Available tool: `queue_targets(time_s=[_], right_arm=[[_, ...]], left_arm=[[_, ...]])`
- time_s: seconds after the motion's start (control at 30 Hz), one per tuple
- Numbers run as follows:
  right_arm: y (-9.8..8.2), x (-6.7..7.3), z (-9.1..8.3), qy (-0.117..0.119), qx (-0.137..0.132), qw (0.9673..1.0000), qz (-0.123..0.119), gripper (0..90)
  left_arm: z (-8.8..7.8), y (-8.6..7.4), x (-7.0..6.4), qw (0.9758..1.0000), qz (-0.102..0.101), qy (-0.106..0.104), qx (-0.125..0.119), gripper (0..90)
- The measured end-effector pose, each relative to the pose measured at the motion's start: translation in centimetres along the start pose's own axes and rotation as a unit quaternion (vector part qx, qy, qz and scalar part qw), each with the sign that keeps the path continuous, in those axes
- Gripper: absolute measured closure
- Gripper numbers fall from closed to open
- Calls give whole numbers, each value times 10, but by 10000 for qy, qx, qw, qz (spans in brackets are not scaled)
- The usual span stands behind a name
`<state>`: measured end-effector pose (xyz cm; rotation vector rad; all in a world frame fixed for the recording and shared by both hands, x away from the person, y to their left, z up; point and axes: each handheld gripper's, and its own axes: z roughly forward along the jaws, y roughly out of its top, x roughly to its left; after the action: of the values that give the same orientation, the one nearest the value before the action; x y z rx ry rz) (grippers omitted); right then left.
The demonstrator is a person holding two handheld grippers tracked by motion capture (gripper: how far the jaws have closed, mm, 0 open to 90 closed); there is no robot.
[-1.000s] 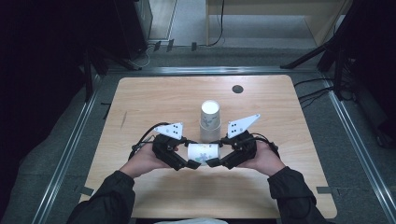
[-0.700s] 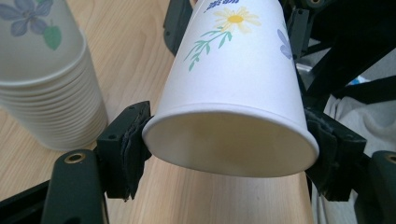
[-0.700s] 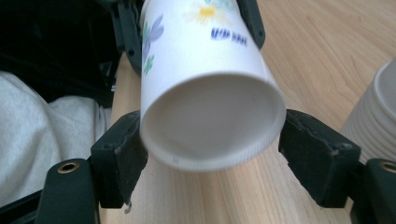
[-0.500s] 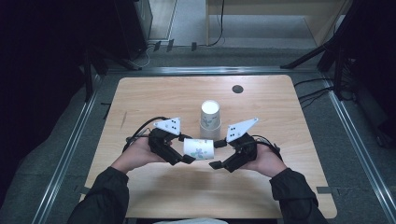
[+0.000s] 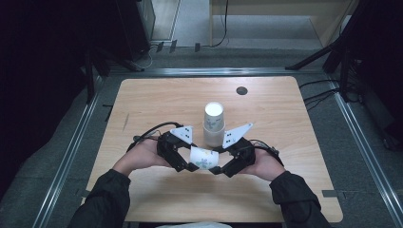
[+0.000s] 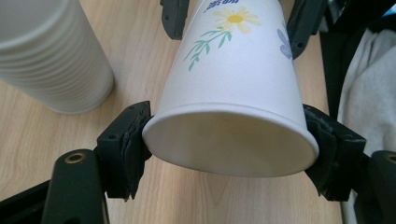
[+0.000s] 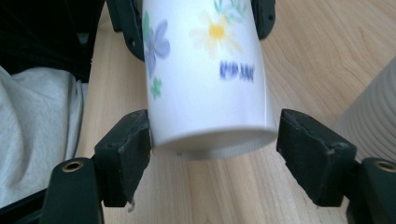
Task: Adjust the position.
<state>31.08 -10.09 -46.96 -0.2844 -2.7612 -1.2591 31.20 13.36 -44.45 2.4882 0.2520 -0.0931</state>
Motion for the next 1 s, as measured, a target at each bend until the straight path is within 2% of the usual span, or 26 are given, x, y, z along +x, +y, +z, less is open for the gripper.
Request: queue_targets(time_s=[0.07,0.1,0.17,0.53,0.63,0.77,0.83,0.87,0.93,1.0], right_arm=[[0,0,4,-9,38,10000,-55,268],[0,0,6,14,71,10000,-46,269],[1,0,10,34,146,9999,-39,274],[2,2,16,139,270,9994,-163,343],[2,3,16,142,289,9993,-189,345],[2,2,14,106,232,9994,-217,341],[2,1,10,80,169,9997,-175,340],[2,1,10,80,169,9997,-175,340],[2,0,6,55,115,9998,-143,340],[2,-1,-1,18,-40,9999,-92,339]], left_arm=[[5,1,1,9999,-66,-4,122,250],[9,2,1,9996,-166,-16,236,250],[12,3,1,9994,-190,-35,284,250],[17,4,-1,9992,-141,-124,347,249],[17,3,-1,9994,-111,-113,307,243],[14,3,-1,9997,-72,13,236,201],[10,2,0,9998,-143,87,86,146],[10,2,0,9998,-143,87,86,141],[6,-1,2,9996,-257,27,-102,140],[2,-4,3,9991,-356,24,-223,141]])
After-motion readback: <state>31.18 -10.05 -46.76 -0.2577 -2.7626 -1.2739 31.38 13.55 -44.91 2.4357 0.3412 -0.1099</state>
